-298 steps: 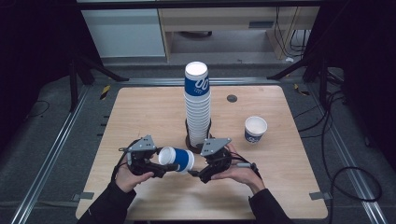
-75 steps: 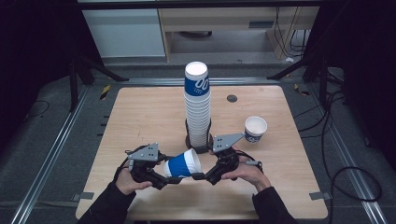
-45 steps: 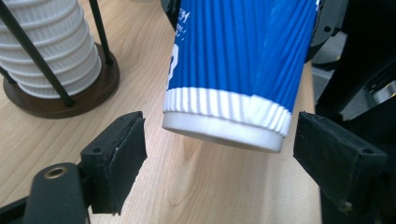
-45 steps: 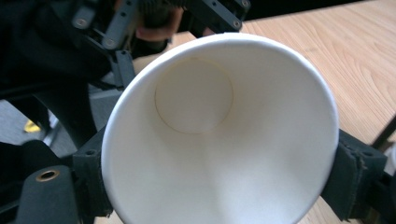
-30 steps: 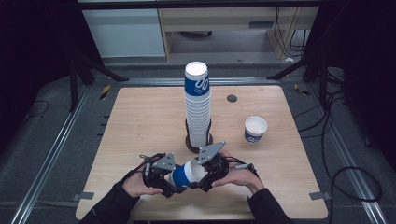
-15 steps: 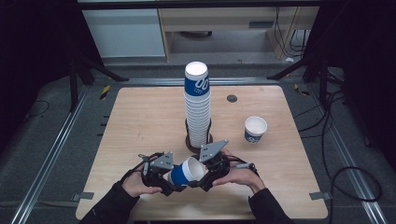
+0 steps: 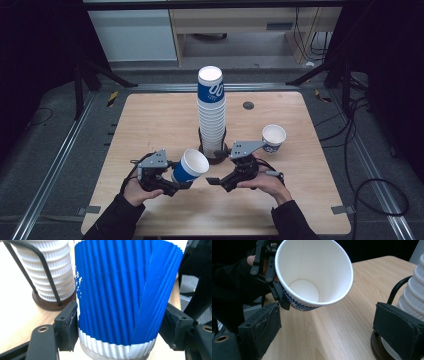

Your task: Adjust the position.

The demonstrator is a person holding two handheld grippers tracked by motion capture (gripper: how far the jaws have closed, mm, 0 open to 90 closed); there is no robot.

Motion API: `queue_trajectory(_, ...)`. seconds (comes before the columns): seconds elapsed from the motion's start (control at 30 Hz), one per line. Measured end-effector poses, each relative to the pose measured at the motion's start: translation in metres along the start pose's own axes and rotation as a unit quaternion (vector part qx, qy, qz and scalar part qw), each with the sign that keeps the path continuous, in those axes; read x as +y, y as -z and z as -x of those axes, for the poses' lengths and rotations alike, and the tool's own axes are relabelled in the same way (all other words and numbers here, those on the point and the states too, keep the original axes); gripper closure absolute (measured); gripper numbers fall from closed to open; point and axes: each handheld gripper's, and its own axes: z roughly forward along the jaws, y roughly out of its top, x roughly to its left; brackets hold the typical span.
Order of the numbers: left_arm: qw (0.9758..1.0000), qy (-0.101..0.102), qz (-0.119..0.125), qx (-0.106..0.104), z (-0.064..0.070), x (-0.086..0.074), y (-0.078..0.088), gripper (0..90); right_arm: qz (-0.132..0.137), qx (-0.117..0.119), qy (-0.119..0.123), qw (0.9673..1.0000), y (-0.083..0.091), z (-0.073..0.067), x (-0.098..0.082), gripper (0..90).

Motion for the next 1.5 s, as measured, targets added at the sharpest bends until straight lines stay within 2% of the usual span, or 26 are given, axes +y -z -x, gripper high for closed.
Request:
queue_trajectory(0.3, 0.9999, -0.013, 0.004, -0.005, 0.011, 0.005, -0.007, 26.5, 0.029, 0.022, -0.018, 0.9992, -0.002, -0.003, 0.003, 7.8)
queue_trajectory(0.53, 0.9998, -0.019, 0.001, -0.009, 0.016, 0.006, -0.013, 26.5, 0.031, 0.042, -0.028, 0.9983, -0.01, -0.006, 0.003, 8.0)
queue_trajectory(0.87, 0.9994, -0.026, -0.011, -0.02, 0.024, 0.005, -0.024, 26.5, 0.019, 0.064, -0.036, 0.9971, -0.022, -0.01, -0.001, 10.8)
queue_trajectory(1.13, 0.9994, -0.028, -0.007, -0.019, 0.024, 0.005, -0.024, 26.4, 0.022, 0.079, -0.037, 0.9959, -0.023, -0.011, -0.001, 17.6)
queue_trajectory(1.37, 0.9995, -0.025, -0.005, -0.021, 0.023, 0.005, -0.024, 25.6, 0.019, 0.078, -0.031, 0.9963, -0.023, -0.012, 0.0, 20.3)
queue_trajectory(1.5, 0.9995, -0.023, -0.016, -0.017, 0.021, 0.003, -0.024, 23.8, 0.022, 0.066, -0.025, 0.9973, -0.019, -0.012, 0.002, 20.5)
